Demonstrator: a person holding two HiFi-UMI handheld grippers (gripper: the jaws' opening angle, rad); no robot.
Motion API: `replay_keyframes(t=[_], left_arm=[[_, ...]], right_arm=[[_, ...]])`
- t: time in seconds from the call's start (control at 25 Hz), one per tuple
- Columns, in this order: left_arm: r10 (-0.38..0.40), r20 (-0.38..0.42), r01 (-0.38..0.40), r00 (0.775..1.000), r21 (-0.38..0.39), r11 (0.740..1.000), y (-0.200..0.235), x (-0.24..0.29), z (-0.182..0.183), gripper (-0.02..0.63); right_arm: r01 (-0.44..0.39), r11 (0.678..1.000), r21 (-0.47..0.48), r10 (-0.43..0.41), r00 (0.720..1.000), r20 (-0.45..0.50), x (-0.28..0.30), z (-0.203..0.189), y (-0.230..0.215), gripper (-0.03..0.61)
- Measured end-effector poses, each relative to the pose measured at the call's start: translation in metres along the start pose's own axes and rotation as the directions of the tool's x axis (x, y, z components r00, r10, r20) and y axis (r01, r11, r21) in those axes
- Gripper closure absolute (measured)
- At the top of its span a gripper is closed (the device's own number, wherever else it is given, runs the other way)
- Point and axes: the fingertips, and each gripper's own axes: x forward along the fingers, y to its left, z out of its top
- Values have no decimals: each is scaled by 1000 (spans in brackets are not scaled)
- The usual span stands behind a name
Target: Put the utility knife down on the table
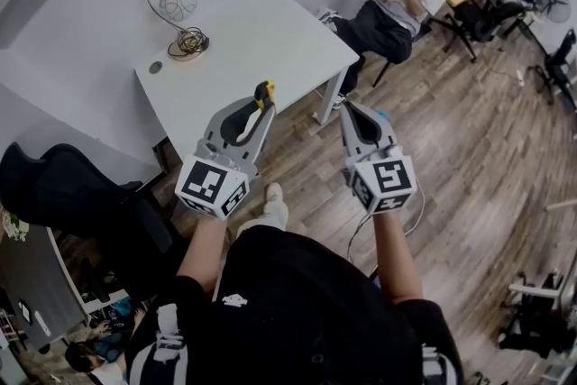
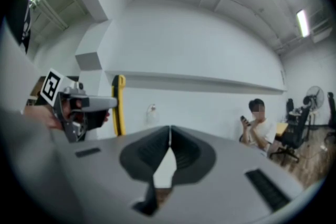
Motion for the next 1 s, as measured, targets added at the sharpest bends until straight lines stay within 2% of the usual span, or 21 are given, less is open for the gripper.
replay_keyframes(t=[0.48, 1.0], left_arm=[[9, -9, -9, 1000, -16, 1000, 78, 73, -4, 531], [-12, -33, 10, 999, -55, 998, 176, 120, -25, 531]], right_arm=[[-10, 1000, 14, 10, 1000, -23, 97, 7, -44, 543], [-14, 1000, 13, 15, 997, -77, 207, 0, -51, 543]])
